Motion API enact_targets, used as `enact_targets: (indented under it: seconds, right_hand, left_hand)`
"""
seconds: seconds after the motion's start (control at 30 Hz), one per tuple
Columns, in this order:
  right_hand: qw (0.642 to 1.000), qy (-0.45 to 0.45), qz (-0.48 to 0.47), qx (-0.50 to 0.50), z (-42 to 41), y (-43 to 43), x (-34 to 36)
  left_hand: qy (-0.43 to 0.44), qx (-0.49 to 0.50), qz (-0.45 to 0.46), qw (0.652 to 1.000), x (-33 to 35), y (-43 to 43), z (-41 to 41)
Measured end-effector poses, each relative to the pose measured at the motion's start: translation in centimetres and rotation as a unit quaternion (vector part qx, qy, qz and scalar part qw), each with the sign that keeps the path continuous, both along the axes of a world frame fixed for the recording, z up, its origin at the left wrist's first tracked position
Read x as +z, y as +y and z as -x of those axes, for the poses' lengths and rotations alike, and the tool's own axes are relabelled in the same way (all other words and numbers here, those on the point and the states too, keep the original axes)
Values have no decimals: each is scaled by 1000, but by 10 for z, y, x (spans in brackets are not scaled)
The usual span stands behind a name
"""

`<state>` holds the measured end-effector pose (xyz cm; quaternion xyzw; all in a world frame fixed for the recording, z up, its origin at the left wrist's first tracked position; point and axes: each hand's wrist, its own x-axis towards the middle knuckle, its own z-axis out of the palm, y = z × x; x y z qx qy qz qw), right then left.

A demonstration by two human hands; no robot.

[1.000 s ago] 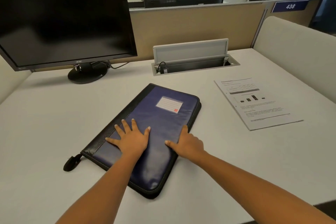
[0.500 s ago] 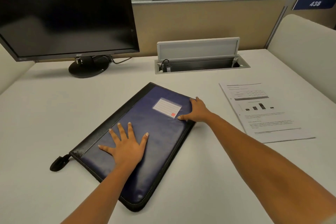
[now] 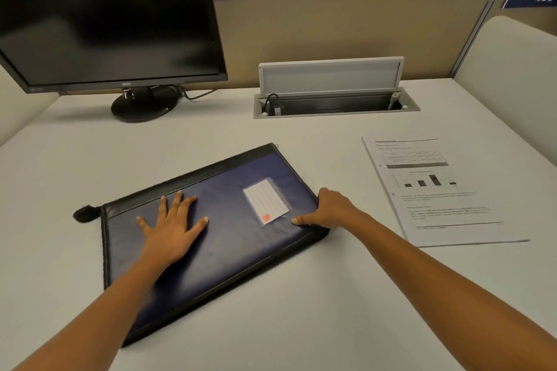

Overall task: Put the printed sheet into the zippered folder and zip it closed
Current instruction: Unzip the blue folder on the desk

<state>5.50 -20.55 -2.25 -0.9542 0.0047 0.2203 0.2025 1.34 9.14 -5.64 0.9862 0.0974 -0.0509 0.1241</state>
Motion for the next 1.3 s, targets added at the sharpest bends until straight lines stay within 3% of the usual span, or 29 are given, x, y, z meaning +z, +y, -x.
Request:
enact_targets:
  seconds: [0.17, 0.3, 0.43, 0.6, 0.9, 1.3]
  right_hand:
    - [990, 108, -85, 24, 25, -2, -7]
    - [977, 125, -170, -2, 21, -6, -2]
    - [969, 49, -237, -48, -7, -7, -6]
    - [975, -94, -196, -51, -48, 4, -15]
    - [978, -156, -139, -10, -97, 32, -23]
    - [961, -216, -167, -38, -99, 35, -30]
  left_hand:
    - [-16, 62, 23, 998, 6, -25, -13]
    - [-11, 50, 11, 999, 5, -53, -21]
    - [9, 20, 4, 1000, 9, -84, -28]
    - [46, 7, 3, 999, 12, -115, -38]
    - [16, -11, -39, 999, -6, -119, -37]
    - [1, -5, -52, 999, -11, -120, -37]
